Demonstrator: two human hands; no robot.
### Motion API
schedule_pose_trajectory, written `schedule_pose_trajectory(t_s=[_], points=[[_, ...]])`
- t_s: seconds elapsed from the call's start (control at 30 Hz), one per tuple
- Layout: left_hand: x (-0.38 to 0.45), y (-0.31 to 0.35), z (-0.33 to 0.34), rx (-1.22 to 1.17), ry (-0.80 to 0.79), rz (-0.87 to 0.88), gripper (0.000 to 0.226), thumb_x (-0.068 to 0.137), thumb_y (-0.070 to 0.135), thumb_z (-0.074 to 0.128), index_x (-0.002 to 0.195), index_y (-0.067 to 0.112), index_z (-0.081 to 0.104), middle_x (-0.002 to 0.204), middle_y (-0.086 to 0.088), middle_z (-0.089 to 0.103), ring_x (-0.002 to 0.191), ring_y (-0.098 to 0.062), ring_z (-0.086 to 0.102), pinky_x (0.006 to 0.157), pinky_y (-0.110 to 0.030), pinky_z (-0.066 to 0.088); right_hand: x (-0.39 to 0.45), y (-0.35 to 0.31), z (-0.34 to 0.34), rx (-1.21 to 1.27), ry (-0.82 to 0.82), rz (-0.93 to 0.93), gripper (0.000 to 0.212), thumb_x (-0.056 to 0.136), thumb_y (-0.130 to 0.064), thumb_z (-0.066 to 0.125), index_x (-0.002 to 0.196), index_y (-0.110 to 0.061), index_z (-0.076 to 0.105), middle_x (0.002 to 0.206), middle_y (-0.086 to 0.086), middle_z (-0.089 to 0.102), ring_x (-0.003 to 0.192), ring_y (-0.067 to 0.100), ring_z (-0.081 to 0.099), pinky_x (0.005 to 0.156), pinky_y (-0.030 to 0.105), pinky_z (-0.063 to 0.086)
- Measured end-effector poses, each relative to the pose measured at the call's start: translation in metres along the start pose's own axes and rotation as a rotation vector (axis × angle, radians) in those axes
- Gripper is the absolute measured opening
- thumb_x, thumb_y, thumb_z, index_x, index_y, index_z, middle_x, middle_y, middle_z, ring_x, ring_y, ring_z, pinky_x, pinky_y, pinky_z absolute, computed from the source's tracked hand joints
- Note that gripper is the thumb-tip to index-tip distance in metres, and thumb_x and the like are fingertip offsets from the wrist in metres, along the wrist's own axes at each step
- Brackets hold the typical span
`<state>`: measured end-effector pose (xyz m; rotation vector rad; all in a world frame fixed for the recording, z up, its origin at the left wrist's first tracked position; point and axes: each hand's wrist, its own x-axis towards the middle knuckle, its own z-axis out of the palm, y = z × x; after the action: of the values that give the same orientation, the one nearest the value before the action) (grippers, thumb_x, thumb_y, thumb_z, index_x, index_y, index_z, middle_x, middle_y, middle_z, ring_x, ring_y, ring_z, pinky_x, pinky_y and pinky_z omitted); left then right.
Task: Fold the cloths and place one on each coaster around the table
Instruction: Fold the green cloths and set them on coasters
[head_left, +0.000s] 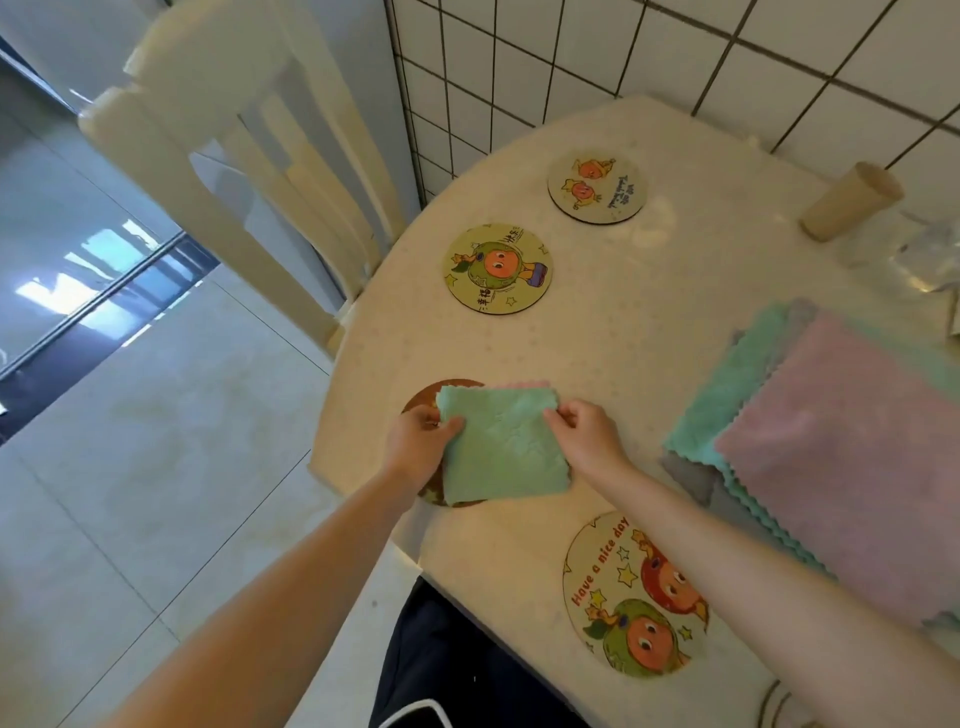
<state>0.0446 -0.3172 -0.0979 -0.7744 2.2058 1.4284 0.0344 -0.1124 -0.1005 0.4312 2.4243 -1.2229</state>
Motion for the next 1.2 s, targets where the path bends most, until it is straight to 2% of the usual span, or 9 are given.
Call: schedule_pose_trajectory(t_s=[0.13,0.23,0.43,0.6,0.7,0.8,0.93,1.07,1.2], points=[[0.001,0.000,-0.002,0.048,0.034,0.045,0.024,0.087,0.030,0.063,0.081,0.008,0.059,0.079,-0.009,0.065,0.076,-0.028,0.060,0.074,-0.042,0.051,0.005,-0.003,0.007,-0.018,0.078,-0.016,0.025,0.094,-0.031,0.052,0.086,-0.008,0.061,0.081,0.006,0.066,0.075,0.023,0.062,0.066,0.037,0.050],[-0.001,0.002,-0.005,-0.036,0.029,0.069,0.021,0.091,0.028,0.061,0.088,0.007,0.060,0.087,-0.002,0.070,0.079,-0.018,0.065,0.069,-0.038,0.054,0.005,-0.005,0.010,0.006,0.119,-0.072,0.020,0.094,-0.029,0.052,0.085,-0.012,0.056,0.080,0.000,0.064,0.074,0.019,0.061,0.066,0.037,0.049],[0.004,-0.003,-0.001,0.103,0.072,-0.010,0.026,0.091,0.036,0.058,0.077,0.015,0.051,0.078,-0.003,0.059,0.071,-0.019,0.051,0.057,-0.029,0.039,0.010,-0.002,0.016,-0.357,0.116,0.049,0.034,0.096,-0.046,0.041,0.077,-0.019,0.048,0.066,-0.004,0.055,0.061,0.020,0.053,0.048,0.030,0.033],[-0.008,-0.003,0.001,0.134,0.071,0.016,0.031,0.085,0.041,0.065,0.084,0.014,0.051,0.080,0.001,0.057,0.066,-0.010,0.049,0.050,-0.022,0.033,0.014,-0.003,0.018,-0.532,0.161,0.085,0.044,0.094,-0.056,0.033,0.077,-0.019,0.051,0.081,0.007,0.067,0.075,0.030,0.063,0.060,0.032,0.044],[-0.014,-0.010,0.001,0.161,0.068,0.007,0.028,0.083,0.036,0.070,0.086,0.014,0.053,0.082,0.001,0.057,0.070,-0.013,0.053,0.052,-0.024,0.041,0.011,-0.004,0.018,-0.565,0.160,0.079,0.048,0.094,-0.058,0.031,0.085,-0.016,0.053,0.086,0.009,0.067,0.078,0.031,0.063,0.065,0.035,0.048],[-0.020,-0.015,0.001,0.194,0.113,0.029,0.024,0.083,0.034,0.069,0.083,0.014,0.055,0.080,0.000,0.060,0.071,-0.019,0.058,0.059,-0.035,0.051,0.002,-0.005,0.016,-0.528,0.171,0.046,0.042,0.093,-0.054,0.038,0.095,-0.014,0.051,0.093,0.008,0.065,0.083,0.031,0.063,0.066,0.036,0.048],[-0.029,-0.009,0.009,0.305,0.146,0.102,0.014,0.086,0.024,0.065,0.089,0.018,0.052,0.082,0.007,0.054,0.077,-0.014,0.051,0.061,-0.026,0.044,-0.010,-0.006,0.017,-0.485,0.124,0.037,0.036,0.091,-0.040,0.052,0.113,-0.011,0.049,0.116,0.006,0.052,0.097,0.027,0.059,0.073,0.036,0.048],[-0.025,0.002,0.012,0.142,0.104,-0.072,0.022,0.082,0.014,0.065,0.098,0.018,0.051,0.087,0.004,0.053,0.086,-0.019,0.052,0.057,-0.026,0.040,-0.004,-0.010,0.022,-0.387,0.062,0.129,0.037,0.088,-0.026,0.057,0.119,-0.006,0.050,0.124,0.014,0.047,0.109,0.030,0.052,0.090,0.035,0.044],[-0.020,0.012,0.007,-0.214,-0.007,-0.244,0.016,0.077,0.015,0.075,0.089,0.012,0.066,0.097,-0.007,0.068,0.090,-0.026,0.064,0.077,-0.040,0.056,-0.001,-0.013,0.014,-0.235,0.013,0.220,0.029,0.082,-0.022,0.058,0.108,-0.009,0.056,0.115,0.014,0.057,0.105,0.032,0.056,0.087,0.037,0.049]])
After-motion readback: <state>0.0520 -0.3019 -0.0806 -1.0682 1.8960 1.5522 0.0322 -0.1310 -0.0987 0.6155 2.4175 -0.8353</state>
